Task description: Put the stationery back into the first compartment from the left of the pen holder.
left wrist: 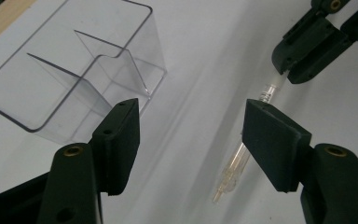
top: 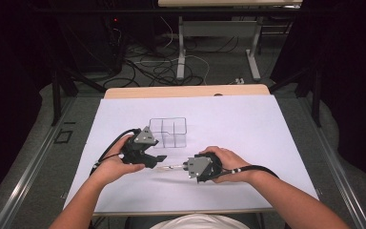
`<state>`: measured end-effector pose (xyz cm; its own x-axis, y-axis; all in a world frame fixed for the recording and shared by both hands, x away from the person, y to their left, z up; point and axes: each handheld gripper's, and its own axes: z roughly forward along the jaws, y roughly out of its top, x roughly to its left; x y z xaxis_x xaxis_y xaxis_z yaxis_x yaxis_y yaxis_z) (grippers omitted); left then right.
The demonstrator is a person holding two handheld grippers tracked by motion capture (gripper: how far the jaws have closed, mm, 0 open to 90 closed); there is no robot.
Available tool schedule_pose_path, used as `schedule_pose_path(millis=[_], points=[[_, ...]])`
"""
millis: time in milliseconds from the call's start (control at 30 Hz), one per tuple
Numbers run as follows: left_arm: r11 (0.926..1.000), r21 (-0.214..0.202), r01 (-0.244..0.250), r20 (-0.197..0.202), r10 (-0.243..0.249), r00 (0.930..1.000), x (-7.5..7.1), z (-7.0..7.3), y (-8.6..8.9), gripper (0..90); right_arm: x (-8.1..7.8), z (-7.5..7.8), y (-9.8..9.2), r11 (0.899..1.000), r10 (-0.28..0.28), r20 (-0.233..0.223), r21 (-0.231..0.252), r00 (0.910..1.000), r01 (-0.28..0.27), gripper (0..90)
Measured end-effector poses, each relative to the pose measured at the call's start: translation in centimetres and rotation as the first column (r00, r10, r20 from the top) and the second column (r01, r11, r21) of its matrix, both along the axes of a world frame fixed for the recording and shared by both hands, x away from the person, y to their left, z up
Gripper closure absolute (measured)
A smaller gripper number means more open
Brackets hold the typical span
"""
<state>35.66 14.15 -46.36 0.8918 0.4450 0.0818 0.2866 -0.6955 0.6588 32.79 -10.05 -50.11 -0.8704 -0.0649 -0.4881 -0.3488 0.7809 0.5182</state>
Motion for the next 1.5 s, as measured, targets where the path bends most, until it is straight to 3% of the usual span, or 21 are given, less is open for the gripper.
schedule_pose_path(millis=[133,200,533,733,900,1133,1500], points=[[0.9990,0.040,0.021,-0.019,-0.021,0.9996,0.0,-0.1,-0.3,40.8,-0.2,0.0,0.0,1.000,-0.015,-0.002,0.001,0.9999,0.015,80.5],[0.9979,0.057,0.031,-0.022,-0.030,0.9993,0.0,-0.2,-0.5,41.9,-0.1,0.0,0.0,1.000,0.003,0.012,-0.003,0.9999,-0.003,80.5],[0.9850,0.138,0.104,-0.029,-0.101,0.9945,-0.2,-0.6,-2.1,43.1,-0.1,0.1,0.0,1.000,0.008,0.012,-0.003,0.9999,-0.008,80.5],[0.9773,0.162,0.137,-0.052,-0.130,0.9902,-0.1,-1.0,-2.8,44.4,-0.2,0.1,0.1,1.000,0.012,0.014,-0.007,0.9998,-0.012,80.5],[0.9763,0.168,0.137,-0.072,-0.126,0.9894,0.1,-1.3,-3.2,49.2,-0.2,0.1,0.2,1.000,0.014,0.016,0.002,0.9998,-0.014,80.5],[0.9611,0.216,0.173,-0.088,-0.157,0.9837,0.3,-1.6,-3.8,52.3,-0.2,0.2,0.2,1.000,0.014,0.018,0.003,0.9997,-0.014,80.5],[0.9477,0.229,0.222,-0.111,-0.201,0.9732,0.0,-2.1,-5.0,57.9,-0.2,0.1,0.3,1.000,0.011,0.021,-0.003,0.9997,-0.011,80.5]])
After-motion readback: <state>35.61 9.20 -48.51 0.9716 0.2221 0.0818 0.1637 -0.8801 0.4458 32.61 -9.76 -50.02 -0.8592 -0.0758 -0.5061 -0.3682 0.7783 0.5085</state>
